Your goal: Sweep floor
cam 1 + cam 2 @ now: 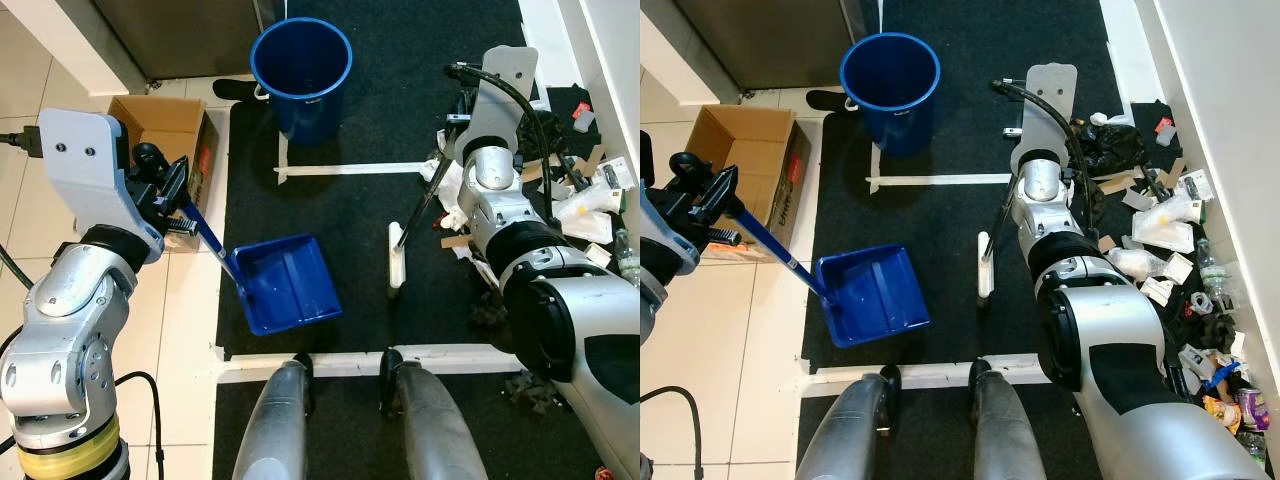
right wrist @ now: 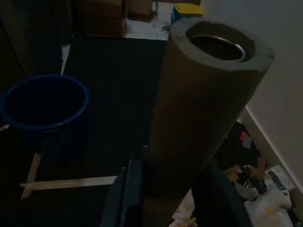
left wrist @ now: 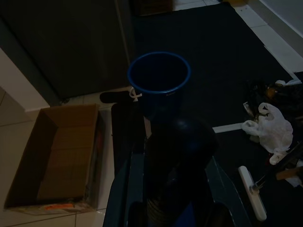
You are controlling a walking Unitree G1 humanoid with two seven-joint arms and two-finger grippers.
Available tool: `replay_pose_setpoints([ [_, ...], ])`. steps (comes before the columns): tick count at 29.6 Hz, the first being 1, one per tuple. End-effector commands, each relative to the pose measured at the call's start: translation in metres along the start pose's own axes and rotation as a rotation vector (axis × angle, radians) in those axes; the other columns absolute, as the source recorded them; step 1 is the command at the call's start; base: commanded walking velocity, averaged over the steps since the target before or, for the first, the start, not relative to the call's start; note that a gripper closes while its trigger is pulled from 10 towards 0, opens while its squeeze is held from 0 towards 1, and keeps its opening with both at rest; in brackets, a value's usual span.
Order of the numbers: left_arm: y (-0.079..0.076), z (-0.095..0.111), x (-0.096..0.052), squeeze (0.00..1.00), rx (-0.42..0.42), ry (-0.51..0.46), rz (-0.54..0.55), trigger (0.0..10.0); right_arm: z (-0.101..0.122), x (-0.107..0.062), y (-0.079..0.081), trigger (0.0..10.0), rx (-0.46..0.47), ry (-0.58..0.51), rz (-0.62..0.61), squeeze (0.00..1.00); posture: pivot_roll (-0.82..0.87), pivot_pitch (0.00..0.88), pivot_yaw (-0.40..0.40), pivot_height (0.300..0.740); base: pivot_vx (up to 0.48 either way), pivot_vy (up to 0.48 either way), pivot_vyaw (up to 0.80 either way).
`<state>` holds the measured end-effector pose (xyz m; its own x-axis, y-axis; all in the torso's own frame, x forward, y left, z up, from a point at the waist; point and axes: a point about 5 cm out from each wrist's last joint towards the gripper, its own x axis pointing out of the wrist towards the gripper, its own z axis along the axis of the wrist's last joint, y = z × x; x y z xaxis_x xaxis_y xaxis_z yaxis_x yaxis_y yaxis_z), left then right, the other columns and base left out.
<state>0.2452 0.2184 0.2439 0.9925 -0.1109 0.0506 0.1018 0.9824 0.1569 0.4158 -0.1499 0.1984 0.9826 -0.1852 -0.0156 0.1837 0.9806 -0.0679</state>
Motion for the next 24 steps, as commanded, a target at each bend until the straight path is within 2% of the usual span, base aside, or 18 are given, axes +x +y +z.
replay_pose_setpoints([
  [1,0.002,0.007,-0.006,0.00,0.033,-0.031,0.013,10.0,0.000,0.001,-0.003,0.0,0.026,-0.002,0.008,0.00,0.31,0.368,0.032,0.740,0.000,0.000,0.00],
  [6,0.001,0.005,-0.004,0.00,0.027,-0.031,0.011,10.0,0.004,0.001,-0.004,0.0,0.070,-0.022,0.040,0.00,0.30,0.357,0.027,0.740,0.000,0.000,0.00],
  [8,-0.003,0.003,0.000,0.00,0.011,-0.040,0.009,10.0,0.008,0.003,-0.013,0.0,0.078,-0.046,0.036,0.00,0.27,0.337,0.015,0.740,0.000,0.000,0.00],
  [10,-0.003,0.003,0.001,0.00,0.007,-0.042,0.008,10.0,0.008,0.004,-0.015,0.0,0.074,-0.052,0.035,0.00,0.27,0.332,0.012,0.740,0.000,0.000,0.00],
  [11,-0.005,0.000,0.004,0.00,0.002,-0.043,0.005,10.0,0.012,0.004,-0.019,10.0,0.066,-0.075,0.036,0.00,0.23,0.306,0.000,0.740,0.000,0.000,0.00],
  [17,-0.009,-0.007,0.016,0.00,-0.003,-0.051,-0.011,10.0,0.017,0.005,-0.029,10.0,0.038,-0.129,0.057,0.00,0.17,0.247,-0.014,0.740,0.000,0.000,0.00],
  [22,-0.016,-0.019,0.023,0.00,-0.023,-0.029,-0.080,10.0,0.012,0.004,-0.041,10.0,0.036,-0.135,0.047,0.00,0.11,0.205,-0.018,0.740,0.000,0.000,0.00],
  [24,-0.022,-0.029,0.026,0.00,-0.036,0.001,-0.118,10.0,0.002,0.001,-0.047,10.0,0.071,-0.116,0.039,0.00,0.08,0.185,-0.011,0.740,0.000,0.000,0.00],
])
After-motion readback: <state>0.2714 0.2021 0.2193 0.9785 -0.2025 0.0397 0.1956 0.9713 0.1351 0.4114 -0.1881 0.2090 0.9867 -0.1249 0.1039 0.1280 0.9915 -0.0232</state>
